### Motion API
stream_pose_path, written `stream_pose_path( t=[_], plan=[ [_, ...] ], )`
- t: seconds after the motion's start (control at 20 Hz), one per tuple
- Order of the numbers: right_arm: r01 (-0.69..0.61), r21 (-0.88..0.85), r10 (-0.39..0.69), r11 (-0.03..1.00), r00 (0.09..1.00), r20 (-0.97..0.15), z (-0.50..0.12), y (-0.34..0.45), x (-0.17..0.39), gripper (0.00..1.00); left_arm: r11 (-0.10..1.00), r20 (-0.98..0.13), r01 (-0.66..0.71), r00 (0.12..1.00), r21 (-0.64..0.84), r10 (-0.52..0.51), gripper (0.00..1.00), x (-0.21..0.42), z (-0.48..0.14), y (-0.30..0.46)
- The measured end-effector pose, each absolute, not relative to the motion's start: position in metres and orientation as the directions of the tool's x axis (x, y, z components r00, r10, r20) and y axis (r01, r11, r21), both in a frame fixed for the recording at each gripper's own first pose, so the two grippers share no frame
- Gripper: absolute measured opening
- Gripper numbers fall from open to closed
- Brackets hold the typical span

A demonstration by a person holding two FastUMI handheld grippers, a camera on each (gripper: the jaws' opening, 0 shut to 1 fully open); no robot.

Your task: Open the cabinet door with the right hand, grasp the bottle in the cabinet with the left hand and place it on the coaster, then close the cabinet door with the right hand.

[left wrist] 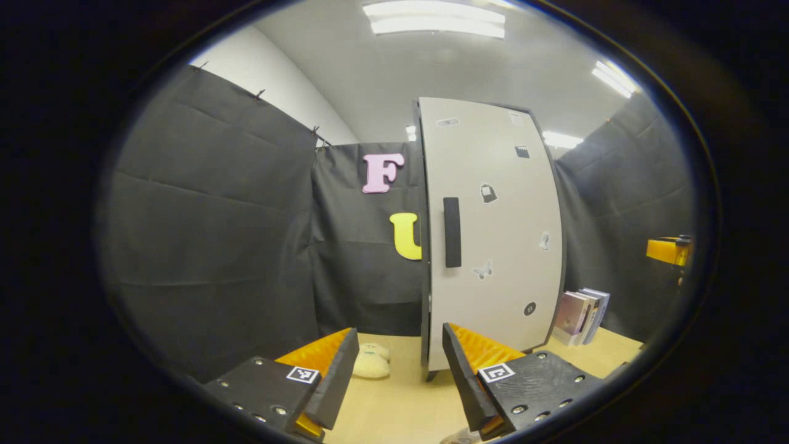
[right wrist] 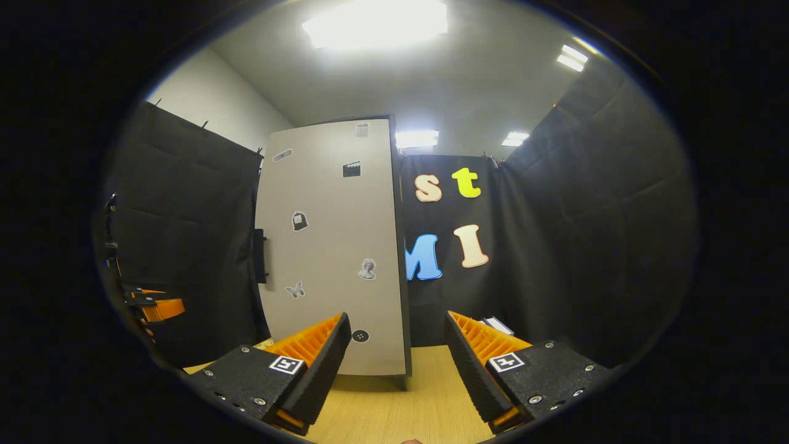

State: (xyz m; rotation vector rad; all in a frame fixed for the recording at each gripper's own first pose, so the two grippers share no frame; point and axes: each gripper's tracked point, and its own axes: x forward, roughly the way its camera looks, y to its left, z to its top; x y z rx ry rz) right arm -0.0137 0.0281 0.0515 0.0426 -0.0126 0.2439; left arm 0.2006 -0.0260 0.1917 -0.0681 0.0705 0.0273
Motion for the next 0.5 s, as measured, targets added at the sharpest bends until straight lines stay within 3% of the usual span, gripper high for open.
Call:
stream_pose_path(
  t=[0.1, 0.15, 0.2, 0.25, 0.3, 0.35, 0.5],
  plan=[
    [-0.241, 0.037, 0.240, 0.970, 0.971, 0.017, 0.0516, 0.0291, -0.0126, 0.93, 0.997, -0.071, -0.029, 0.997, -0.065, 0.024, 0.72, 0.2019, 0.1898, -0.0288],
    [-0.240, 0.031, 0.240, 0.970, 0.971, 0.018, 0.0519, 0.0288, -0.0125, 0.93, 0.997, -0.068, -0.028, 0.997, -0.067, 0.023, 0.84, 0.2024, 0.1906, -0.0291],
    [-0.240, 0.026, 0.239, 0.971, 0.971, 0.020, 0.0518, 0.0286, -0.0134, 0.93, 0.997, -0.065, -0.026, 0.998, -0.069, 0.022, 0.72, 0.2014, 0.1910, -0.0299],
    [-0.241, 0.024, 0.240, 0.970, 0.970, 0.021, 0.0527, 0.0295, -0.0125, 0.93, 0.997, -0.063, -0.024, 0.998, -0.070, 0.019, 0.78, 0.2013, 0.1917, -0.0299],
    [-0.241, 0.024, 0.241, 0.970, 0.970, 0.022, 0.0525, 0.0301, -0.0118, 0.93, 0.997, -0.061, -0.024, 0.998, -0.069, 0.019, 0.72, 0.2011, 0.1924, -0.0298],
    [-0.242, 0.025, 0.241, 0.970, 0.970, 0.021, 0.0526, 0.0308, -0.0115, 0.93, 0.997, -0.060, -0.025, 0.998, -0.067, 0.021, 0.83, 0.2025, 0.1927, -0.0295],
    [-0.239, 0.032, 0.239, 0.970, 0.971, 0.020, 0.0521, 0.0305, -0.0093, 0.93, 0.997, -0.054, -0.023, 0.998, -0.069, 0.019, 0.83, 0.2036, 0.1930, -0.0323]
  ],
)
